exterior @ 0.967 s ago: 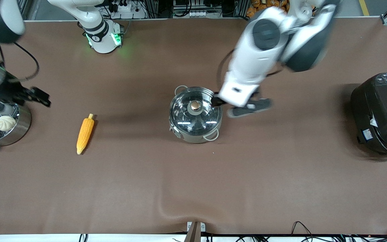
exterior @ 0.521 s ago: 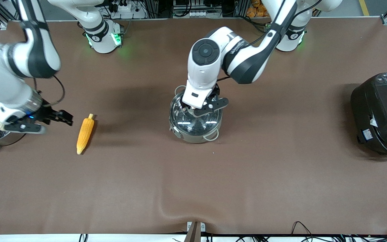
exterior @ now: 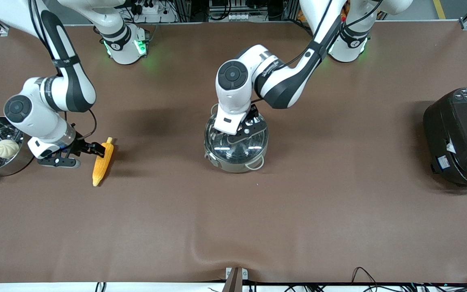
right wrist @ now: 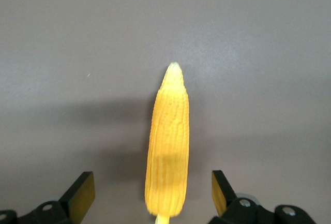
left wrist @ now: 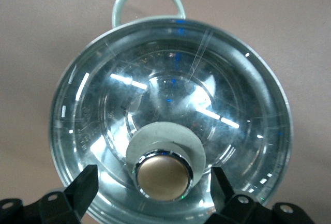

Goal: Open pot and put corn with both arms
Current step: 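Grasp the lid knob with the left gripper while the right gripper grasps corn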

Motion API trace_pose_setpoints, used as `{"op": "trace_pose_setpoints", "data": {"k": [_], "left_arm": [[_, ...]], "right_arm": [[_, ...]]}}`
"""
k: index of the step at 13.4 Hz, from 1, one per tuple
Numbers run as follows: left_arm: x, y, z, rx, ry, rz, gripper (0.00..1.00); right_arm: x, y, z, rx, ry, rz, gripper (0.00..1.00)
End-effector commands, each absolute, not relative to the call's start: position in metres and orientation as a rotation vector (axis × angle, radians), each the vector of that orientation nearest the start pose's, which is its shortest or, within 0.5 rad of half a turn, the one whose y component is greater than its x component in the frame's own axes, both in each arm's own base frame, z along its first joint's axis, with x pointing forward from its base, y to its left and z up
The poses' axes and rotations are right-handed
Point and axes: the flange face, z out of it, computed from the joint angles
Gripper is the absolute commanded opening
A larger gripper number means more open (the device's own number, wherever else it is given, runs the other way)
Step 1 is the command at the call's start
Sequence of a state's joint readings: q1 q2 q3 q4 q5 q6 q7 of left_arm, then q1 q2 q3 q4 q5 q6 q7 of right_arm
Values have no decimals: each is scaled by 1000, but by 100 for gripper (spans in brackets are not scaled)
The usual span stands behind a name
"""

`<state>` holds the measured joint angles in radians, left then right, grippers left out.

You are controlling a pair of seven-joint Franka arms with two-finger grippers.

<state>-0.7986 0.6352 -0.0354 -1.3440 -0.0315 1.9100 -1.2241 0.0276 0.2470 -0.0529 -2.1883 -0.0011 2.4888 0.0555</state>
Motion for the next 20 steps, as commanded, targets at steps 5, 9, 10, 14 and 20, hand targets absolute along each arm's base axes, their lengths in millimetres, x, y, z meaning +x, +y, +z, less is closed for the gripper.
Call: {"op": "trace_pose_setpoints", "data": {"k": [5,9,10,14,20], "left_arm": [[485,-538,351,-3027,-658,65,79],[486,-537,354,-3031,-662,63,68],[486,-536,353,-3030,-662,64,67],[486,-535,351,-3024,-658,65,47],[484,-527,370,-3001,-659,82,0]], "right_arm": [[567,-26,193,-3153,163,-86,100],[564,-23,182,-3153,158,-49,100],[563,-21,181,-3154,149,-40,80],[561,-18,185,-3154,149,18,6],[588,14,250,-3132,185,42,0]]}}
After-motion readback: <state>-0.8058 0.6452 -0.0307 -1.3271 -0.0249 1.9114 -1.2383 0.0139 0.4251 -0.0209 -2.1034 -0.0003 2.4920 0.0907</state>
